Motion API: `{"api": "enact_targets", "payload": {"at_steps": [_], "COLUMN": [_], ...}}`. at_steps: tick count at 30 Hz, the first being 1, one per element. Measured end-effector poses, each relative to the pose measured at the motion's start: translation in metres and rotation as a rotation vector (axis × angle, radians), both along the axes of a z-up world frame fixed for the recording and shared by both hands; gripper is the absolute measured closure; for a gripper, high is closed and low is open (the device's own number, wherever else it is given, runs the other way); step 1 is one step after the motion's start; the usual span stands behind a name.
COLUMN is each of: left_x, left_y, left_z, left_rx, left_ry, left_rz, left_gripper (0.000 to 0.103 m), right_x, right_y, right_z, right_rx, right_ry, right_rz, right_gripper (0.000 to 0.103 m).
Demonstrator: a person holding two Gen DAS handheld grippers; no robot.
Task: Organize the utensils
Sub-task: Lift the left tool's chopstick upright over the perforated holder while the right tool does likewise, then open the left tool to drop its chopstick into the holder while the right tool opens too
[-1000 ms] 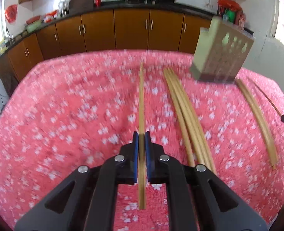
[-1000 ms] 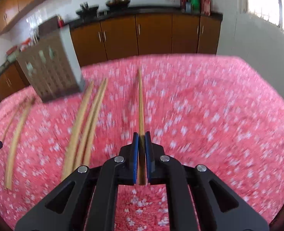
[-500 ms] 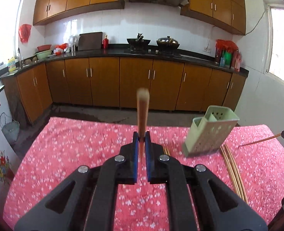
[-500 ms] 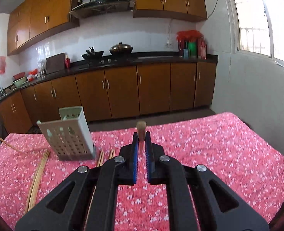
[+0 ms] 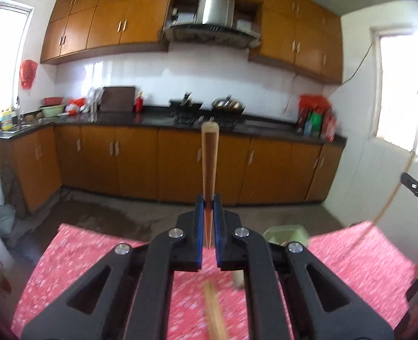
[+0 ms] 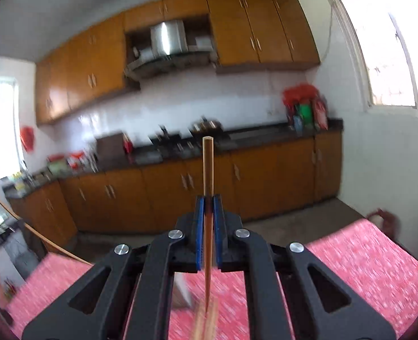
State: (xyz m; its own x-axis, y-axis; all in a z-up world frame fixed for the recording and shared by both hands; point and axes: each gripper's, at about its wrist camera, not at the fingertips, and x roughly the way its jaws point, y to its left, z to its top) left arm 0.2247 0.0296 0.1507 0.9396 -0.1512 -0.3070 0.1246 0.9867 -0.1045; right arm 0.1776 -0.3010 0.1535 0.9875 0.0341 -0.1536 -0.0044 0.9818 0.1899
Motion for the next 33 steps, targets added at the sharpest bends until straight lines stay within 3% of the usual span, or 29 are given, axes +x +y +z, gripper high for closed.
{"api": "enact_targets", "payload": {"at_steps": [4, 8, 15, 21, 22, 24, 26, 33], "left_x": [0.005, 0.015, 0.047, 0.064, 0.065, 0.064, 0.062, 0.033], "left_y": [-0.031, -0.061, -0.091, -0.096, -0.095, -0.092, -0.087, -0.059], "left_z": [0.020, 0.013, -0.026, -0.052, -0.054, -0.052, -0.050, -0.033], "left_rx": [-0.018, -0.012, 0.006, 0.018, 0.015, 0.009, 0.005, -0.041], "left_ry": [-0.046, -0.039, 0.050, 0.112, 0.115, 0.112, 0.105, 0.063], "left_rz": [-0.057, -0.107, -0.149, -0.152, -0.143, -0.134, -0.122, -0.083], "left_gripper": [0.095, 0.095, 0.095, 0.095, 0.095, 0.092, 0.087, 0.076], "right_x": [0.005, 0.024, 0.055, 0.061, 0.061, 0.061, 0.055, 0.029], "right_y": [0.021, 0.042, 0.052, 0.053, 0.052, 0.052, 0.050, 0.038], "right_z": [0.022, 0.008, -0.036, -0.048, -0.049, -0.049, -0.045, -0.030], "right_rx": [0.009, -0.007, -0.005, -0.018, -0.015, -0.016, -0.019, -0.031], "right_ry": [-0.100, -0.128, -0.033, 0.033, 0.044, 0.060, 0.057, 0.045], "right_rz": [0.037, 0.059, 0.053, 0.064, 0.071, 0.078, 0.071, 0.039], "right_gripper": [0.095, 0.095, 0.095, 0.095, 0.094, 0.074, 0.066, 0.065]}}
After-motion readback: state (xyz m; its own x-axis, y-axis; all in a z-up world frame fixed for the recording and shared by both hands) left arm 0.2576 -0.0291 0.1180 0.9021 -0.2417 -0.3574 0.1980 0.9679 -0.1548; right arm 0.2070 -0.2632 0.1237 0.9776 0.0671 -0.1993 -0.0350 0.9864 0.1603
